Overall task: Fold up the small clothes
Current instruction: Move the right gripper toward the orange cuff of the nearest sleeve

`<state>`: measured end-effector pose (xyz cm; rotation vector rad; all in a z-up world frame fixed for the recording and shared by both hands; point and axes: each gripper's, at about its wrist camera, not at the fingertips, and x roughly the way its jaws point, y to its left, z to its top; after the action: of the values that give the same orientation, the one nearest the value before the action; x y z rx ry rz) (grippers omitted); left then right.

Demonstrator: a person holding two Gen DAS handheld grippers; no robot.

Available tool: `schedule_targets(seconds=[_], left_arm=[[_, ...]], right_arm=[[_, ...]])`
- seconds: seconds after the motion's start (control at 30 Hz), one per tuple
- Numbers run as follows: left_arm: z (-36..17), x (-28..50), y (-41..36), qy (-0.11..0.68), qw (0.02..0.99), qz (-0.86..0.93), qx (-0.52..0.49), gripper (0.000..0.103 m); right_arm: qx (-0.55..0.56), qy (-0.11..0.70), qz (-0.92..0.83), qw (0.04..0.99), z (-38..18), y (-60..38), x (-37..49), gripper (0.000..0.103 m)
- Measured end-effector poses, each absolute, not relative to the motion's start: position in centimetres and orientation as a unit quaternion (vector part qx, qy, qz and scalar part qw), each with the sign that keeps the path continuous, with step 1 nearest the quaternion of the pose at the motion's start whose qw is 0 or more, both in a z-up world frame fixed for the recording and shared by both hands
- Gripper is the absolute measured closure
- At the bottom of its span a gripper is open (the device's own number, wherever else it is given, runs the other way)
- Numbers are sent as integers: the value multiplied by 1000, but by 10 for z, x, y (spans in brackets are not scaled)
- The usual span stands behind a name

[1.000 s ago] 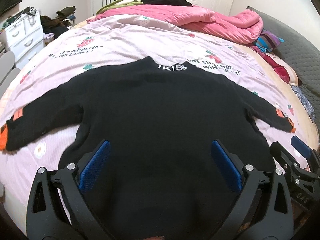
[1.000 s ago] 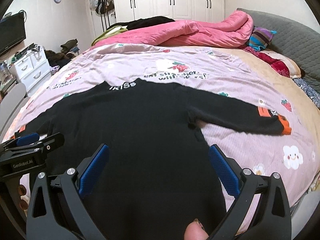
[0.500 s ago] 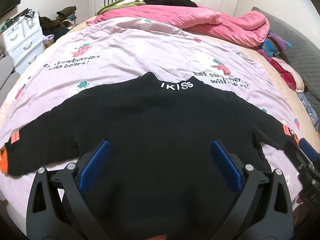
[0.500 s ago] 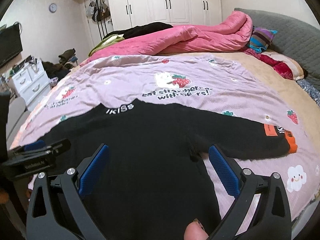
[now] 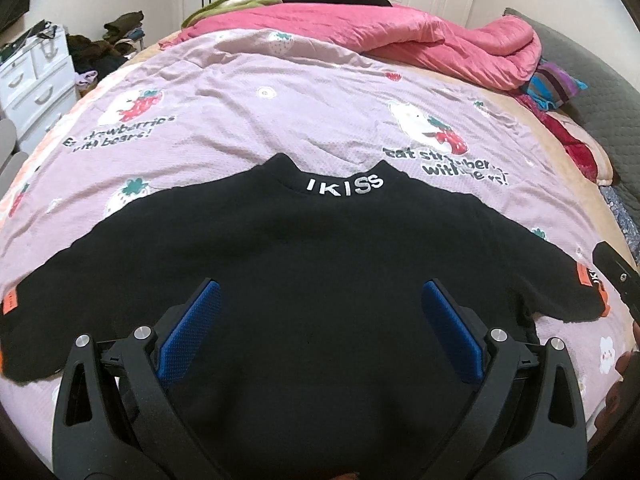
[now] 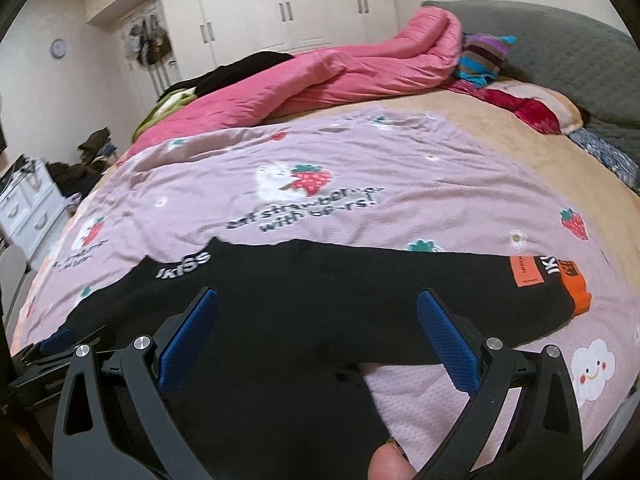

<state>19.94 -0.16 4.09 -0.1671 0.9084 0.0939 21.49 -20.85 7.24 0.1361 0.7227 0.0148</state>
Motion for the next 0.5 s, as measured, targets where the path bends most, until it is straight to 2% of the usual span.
schedule_targets(seconds=[0.5], left_arm=[[17,233,-27,436,897,11,-70,9]], right_arm=[[82,367,-97,922,33,-270,228,4]])
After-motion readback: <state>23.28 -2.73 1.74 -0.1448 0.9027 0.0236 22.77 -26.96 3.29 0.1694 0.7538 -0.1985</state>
